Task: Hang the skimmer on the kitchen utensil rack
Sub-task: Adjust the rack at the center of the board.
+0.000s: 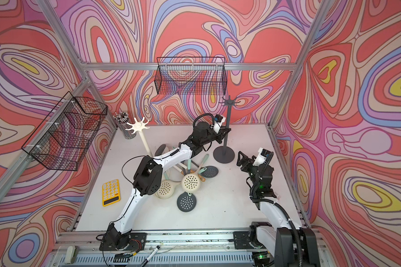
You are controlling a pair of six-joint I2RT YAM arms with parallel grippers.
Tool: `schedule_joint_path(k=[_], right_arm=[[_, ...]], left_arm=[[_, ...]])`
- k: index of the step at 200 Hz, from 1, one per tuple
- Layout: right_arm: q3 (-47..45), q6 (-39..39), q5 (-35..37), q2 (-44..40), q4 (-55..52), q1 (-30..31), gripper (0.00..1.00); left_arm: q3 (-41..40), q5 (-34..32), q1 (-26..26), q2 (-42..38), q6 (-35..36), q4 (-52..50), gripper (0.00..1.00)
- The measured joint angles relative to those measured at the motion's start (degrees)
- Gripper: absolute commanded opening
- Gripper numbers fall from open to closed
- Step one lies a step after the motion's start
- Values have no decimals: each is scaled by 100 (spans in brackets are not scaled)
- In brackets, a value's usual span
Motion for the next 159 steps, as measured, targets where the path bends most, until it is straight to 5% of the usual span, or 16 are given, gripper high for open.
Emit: schedule_joint_path(k=[42,74,121,159], right_arm=[[0,-13,0,-328,-256,31,94],[0,-17,0,-511,-415,68,94],[76,-22,42,-496,-748,358,94],[205,-46,225,-297,-988,1010,94]], left_arm=[[-852,-52,-258,-540,66,184,0],[-1102,-85,-363,-643,85,374,12],[-1191,-42,-365,-682,17,452,49],[-1309,-13,-365,-756,28,437,70]])
